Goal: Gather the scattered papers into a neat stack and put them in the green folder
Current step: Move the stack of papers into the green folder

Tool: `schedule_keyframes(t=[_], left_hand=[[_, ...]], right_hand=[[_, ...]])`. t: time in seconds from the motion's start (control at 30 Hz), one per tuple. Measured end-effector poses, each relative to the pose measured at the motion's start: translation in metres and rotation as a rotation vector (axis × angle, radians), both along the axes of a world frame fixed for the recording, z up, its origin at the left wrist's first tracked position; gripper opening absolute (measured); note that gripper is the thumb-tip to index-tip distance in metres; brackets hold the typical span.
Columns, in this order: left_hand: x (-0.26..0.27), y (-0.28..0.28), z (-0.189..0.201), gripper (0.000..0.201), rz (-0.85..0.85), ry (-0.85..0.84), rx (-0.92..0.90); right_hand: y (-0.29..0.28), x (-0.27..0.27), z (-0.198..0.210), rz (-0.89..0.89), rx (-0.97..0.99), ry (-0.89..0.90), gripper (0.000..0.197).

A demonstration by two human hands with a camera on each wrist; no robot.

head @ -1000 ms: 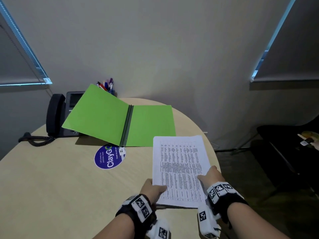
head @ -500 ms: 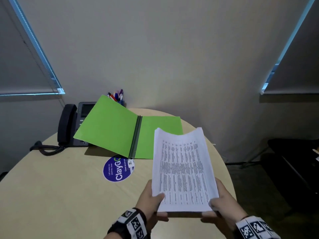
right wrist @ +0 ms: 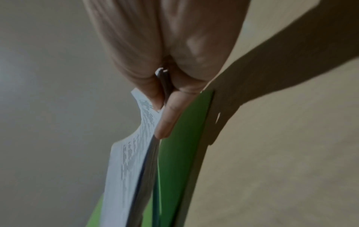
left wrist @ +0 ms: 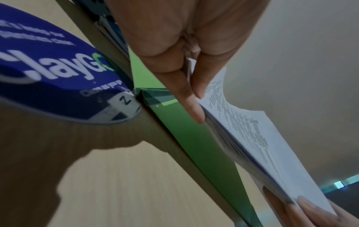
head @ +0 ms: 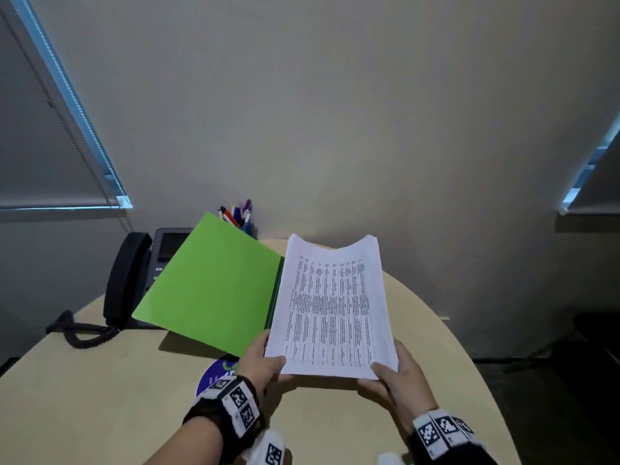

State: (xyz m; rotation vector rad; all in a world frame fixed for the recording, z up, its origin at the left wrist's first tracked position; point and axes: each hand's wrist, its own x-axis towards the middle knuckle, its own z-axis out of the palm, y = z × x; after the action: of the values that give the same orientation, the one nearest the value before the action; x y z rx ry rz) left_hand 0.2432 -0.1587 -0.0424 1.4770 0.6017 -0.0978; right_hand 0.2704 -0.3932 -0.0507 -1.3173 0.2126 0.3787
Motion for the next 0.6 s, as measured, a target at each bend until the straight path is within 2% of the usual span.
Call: schedule_keyframes(t=[0.1,0.17,0.23,0.33,0.43,0.53,0.6], left_hand=[[0.023,0.006,-0.004,0.044,0.051,-0.017,0.065],[0.033,0.011,-0.012,0.040,0.052,0.037,0.169],[0.036,0.015,-0.023,0.031,0.014,0.105,0.298],[0.035,0.015,-0.031,0.030,-0.013,0.147,0.457],[0.034,0.016,-0.024,0.028,0.006,0.160,0.620],[0.022,0.020,-0.012,0.009,0.096,0.187,0.637],[0.007,0.031,-0.009,0.027,0.179,0.247,0.619]], right_hand=[[0.010,0.032,-0.003,-0.048,0.016,-0.012,0.037],[0.017,0.043,-0.013,-0.073,-0.010,0.010,0.036],[0.023,0.043,-0.027,-0.091,-0.059,0.033,0.036],[0.026,0.038,-0.042,-0.124,-0.113,0.025,0.037],[0.029,0.040,-0.042,-0.120,-0.225,-0.007,0.033],[0.031,0.044,-0.034,-0.089,-0.388,-0.016,0.033],[0.030,0.046,-0.027,-0.043,-0.549,-0.031,0.034]])
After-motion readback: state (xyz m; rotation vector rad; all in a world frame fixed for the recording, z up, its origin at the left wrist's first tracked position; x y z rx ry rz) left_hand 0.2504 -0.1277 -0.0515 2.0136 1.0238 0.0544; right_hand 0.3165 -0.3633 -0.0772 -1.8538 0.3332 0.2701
